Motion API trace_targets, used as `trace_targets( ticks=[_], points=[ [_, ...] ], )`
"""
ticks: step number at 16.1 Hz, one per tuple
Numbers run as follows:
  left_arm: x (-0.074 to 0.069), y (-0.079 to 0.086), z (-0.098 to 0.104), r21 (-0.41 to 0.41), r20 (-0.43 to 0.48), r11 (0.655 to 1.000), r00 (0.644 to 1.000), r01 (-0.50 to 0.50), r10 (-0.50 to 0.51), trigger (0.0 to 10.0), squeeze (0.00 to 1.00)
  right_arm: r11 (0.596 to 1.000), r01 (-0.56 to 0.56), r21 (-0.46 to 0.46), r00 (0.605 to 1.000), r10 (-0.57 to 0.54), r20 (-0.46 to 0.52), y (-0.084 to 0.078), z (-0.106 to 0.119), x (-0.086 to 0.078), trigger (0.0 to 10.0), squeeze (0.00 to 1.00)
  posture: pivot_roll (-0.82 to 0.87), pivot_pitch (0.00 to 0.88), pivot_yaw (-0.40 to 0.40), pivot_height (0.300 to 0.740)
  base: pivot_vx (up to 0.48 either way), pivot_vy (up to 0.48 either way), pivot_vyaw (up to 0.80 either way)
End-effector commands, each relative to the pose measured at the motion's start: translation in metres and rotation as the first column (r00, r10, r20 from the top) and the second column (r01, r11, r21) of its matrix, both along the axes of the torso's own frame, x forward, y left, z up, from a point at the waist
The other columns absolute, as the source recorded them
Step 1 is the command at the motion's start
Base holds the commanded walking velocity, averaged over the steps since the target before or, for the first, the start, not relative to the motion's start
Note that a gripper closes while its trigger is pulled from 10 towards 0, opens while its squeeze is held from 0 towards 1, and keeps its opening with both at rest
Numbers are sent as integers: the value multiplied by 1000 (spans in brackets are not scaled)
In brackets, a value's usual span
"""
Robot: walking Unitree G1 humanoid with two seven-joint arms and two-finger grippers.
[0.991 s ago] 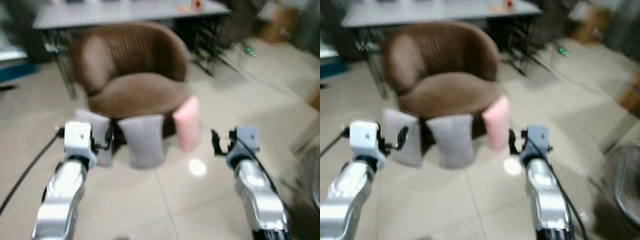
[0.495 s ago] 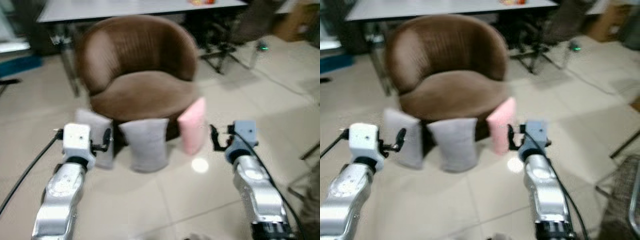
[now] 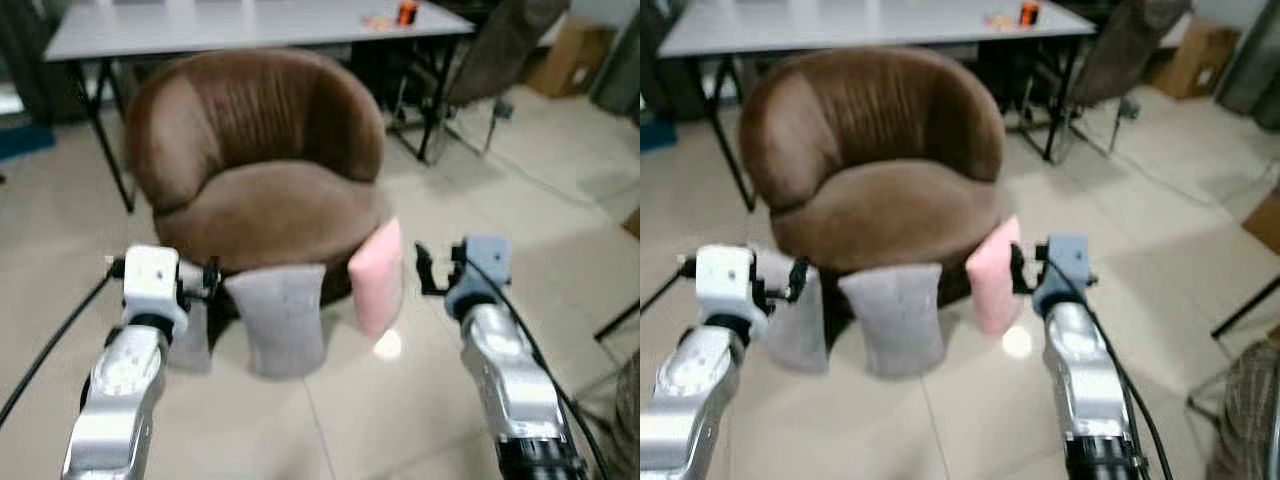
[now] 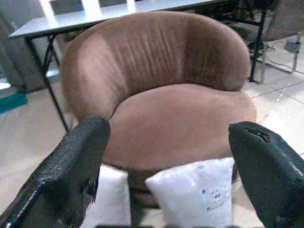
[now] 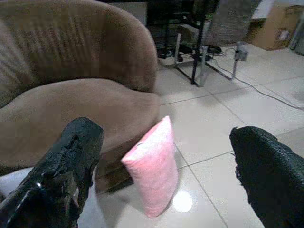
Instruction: Move the pillow to the sofa from floor
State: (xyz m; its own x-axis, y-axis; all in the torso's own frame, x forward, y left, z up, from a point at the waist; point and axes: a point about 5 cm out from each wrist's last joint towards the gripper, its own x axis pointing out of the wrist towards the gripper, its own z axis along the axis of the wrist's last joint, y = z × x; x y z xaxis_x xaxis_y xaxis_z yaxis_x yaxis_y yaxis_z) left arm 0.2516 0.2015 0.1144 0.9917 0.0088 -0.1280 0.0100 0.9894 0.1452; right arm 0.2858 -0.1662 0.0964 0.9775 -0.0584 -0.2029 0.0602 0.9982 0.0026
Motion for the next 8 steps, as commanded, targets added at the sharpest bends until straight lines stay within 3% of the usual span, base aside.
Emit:
trace_targets(
  ticks=[1,8],
  points=[
    [2,-4,1,1,8,1000,1000,15,-15,10000,0,1000,10,-7,1000,-10,8,-6,1,0,10000,0,-58,0,-1,740,371,0,0],
    [-1,-4,1,0,10,1000,1000,18,-18,10000,0,1000,-4,-24,1000,4,13,-4,1,3,10000,0,-45,0,-6,740,372,0,0]
  ],
)
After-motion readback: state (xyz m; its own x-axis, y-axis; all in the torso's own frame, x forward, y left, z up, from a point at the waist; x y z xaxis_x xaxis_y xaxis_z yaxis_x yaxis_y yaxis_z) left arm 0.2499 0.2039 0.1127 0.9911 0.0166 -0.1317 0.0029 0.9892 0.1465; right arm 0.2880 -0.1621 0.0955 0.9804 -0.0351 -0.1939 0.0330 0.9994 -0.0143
